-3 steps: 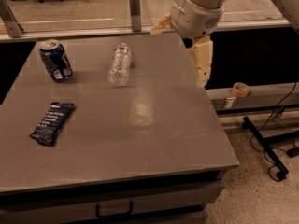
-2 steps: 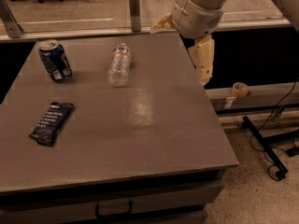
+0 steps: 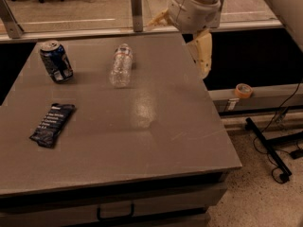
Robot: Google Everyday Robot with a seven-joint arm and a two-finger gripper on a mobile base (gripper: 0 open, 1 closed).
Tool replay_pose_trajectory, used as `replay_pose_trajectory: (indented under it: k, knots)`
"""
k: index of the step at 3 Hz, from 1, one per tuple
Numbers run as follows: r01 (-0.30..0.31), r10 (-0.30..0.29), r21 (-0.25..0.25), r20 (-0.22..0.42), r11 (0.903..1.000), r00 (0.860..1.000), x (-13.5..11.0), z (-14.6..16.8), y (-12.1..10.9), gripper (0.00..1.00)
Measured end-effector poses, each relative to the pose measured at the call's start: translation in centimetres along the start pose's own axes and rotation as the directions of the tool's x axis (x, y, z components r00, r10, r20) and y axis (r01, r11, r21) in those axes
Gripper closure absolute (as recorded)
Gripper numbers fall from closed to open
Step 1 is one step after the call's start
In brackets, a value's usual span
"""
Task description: Place water bottle upright
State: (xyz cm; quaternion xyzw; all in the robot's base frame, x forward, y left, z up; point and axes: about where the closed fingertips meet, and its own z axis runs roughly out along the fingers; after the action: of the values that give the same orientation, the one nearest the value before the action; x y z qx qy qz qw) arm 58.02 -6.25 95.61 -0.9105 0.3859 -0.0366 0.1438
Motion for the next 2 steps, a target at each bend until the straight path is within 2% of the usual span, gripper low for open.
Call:
replay_pose_trajectory:
  k: [1, 2]
  knots:
    - [0.193, -0.192, -0.017, 0.048, 0.981, 0.98, 1.4, 4.7, -6.4, 0.0]
    - [0.367, -0.367, 0.021, 0.08, 0.9302, 0.927, 1.8, 8.8, -12.3, 0.0]
